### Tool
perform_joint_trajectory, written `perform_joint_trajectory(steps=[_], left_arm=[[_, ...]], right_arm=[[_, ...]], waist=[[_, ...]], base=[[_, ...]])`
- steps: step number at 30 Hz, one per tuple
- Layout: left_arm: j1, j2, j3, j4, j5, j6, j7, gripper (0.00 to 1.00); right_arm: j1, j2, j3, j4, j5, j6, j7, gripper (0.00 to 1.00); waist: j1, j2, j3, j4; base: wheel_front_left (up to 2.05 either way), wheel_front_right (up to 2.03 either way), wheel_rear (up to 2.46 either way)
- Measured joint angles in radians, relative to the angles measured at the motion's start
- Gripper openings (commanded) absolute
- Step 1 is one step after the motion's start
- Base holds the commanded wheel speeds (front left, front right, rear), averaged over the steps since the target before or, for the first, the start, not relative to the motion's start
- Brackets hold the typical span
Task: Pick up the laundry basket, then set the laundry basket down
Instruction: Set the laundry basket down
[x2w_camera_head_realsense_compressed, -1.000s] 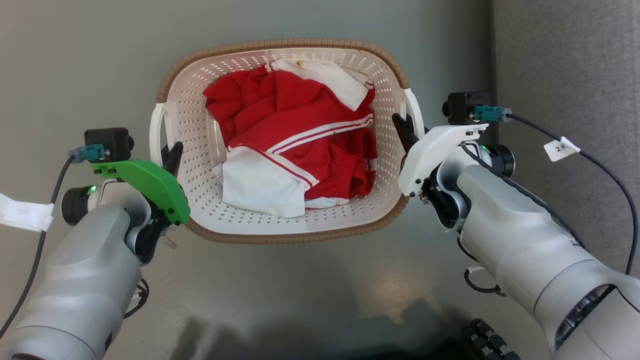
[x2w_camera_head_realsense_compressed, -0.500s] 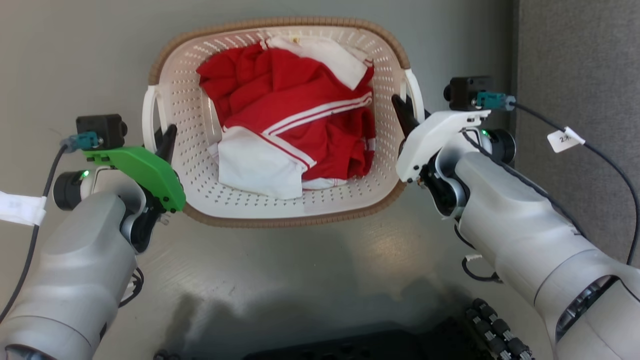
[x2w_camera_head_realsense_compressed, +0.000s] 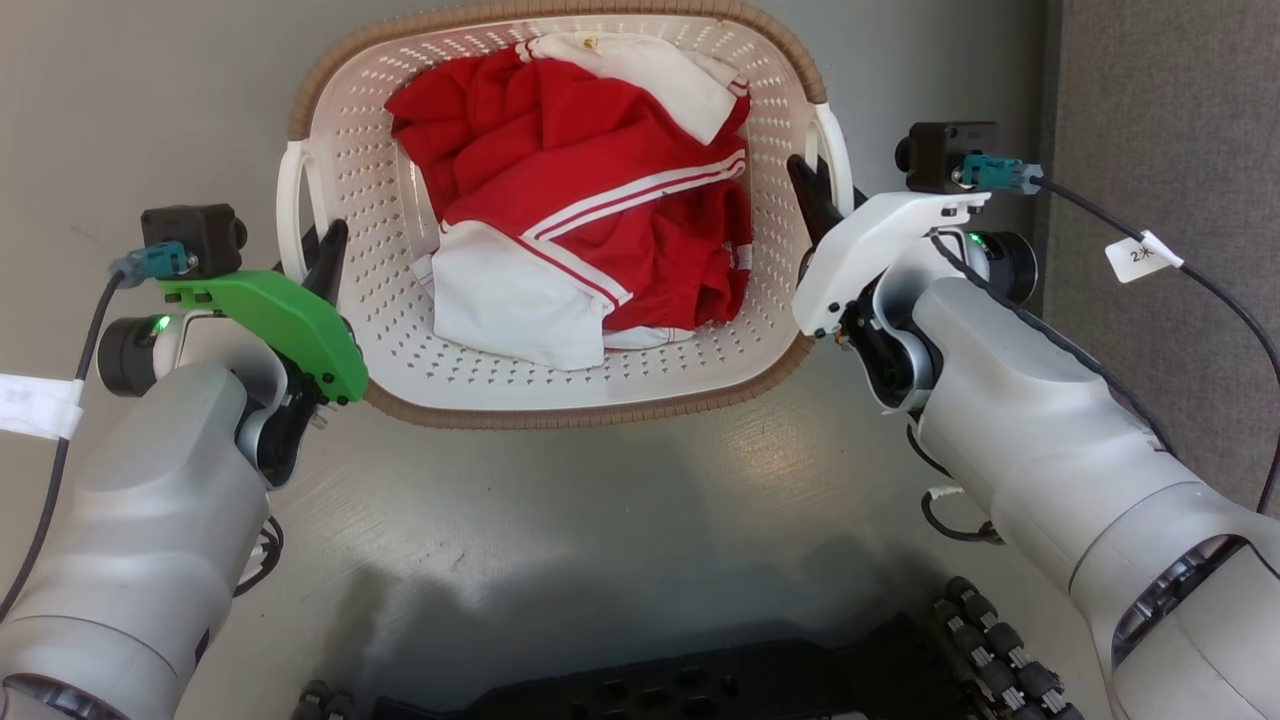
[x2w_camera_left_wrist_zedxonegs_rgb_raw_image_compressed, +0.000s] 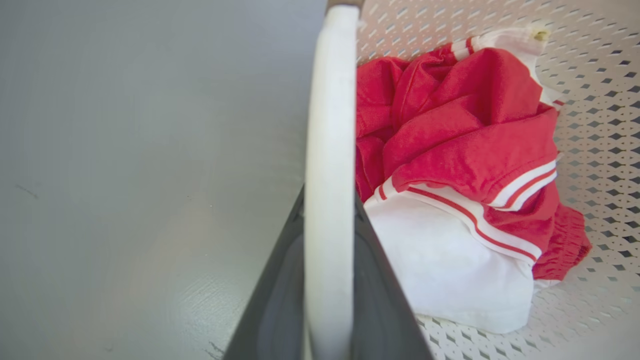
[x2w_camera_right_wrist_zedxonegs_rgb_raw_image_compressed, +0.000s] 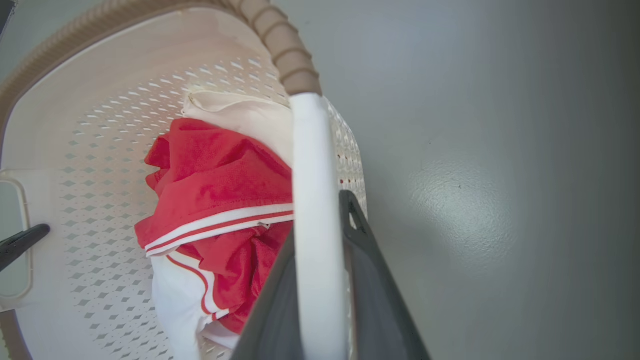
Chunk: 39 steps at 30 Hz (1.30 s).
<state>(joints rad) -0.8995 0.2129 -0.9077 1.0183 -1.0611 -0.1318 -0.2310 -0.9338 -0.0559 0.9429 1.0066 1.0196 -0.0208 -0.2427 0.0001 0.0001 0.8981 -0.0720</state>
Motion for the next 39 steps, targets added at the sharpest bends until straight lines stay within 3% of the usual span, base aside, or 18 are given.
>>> perform_joint_trajectory(steps=[2, 3, 4, 5, 28, 39], left_arm=[[-0.003, 0.000, 0.000, 0.000, 0.000, 0.000, 0.000, 0.00], [-0.003, 0.000, 0.000, 0.000, -0.001, 0.000, 0.000, 0.45], [-0.003, 0.000, -0.001, 0.000, -0.001, 0.000, 0.000, 1.00], [-0.003, 0.000, -0.003, 0.001, -0.001, 0.000, 0.000, 1.00], [-0.001, 0.014, -0.032, 0.017, -0.015, 0.000, -0.005, 1.00], [0.032, 0.015, -0.044, 0.003, -0.029, 0.000, -0.017, 1.00]], right_arm=[[0.000, 0.000, -0.009, -0.004, 0.000, 0.000, 0.000, 0.00], [0.000, 0.000, -0.011, -0.004, 0.001, 0.000, 0.000, 0.13], [0.000, 0.000, -0.015, -0.005, 0.002, 0.000, 0.000, 0.95], [0.000, -0.002, -0.022, -0.009, 0.002, 0.000, -0.003, 1.00], [0.003, -0.006, -0.038, -0.016, 0.000, -0.008, -0.008, 1.00], [0.049, -0.006, -0.092, -0.015, -0.041, 0.006, -0.009, 1.00]], waist=[[0.0000, 0.0000, 0.002, -0.001], [0.0000, 0.0000, 0.003, -0.001], [0.0000, 0.0000, 0.004, -0.001], [0.0000, 0.0000, 0.004, -0.002], [-0.0001, 0.0000, -0.025, -0.007], [-0.0001, 0.0000, -0.140, -0.019]], base=[[0.00, 0.00, 0.00], [0.00, 0.00, 0.00], [0.00, 0.00, 0.00], [0.00, 0.00, 0.00], [0.00, 0.00, 0.00], [0.00, 0.00, 0.00]])
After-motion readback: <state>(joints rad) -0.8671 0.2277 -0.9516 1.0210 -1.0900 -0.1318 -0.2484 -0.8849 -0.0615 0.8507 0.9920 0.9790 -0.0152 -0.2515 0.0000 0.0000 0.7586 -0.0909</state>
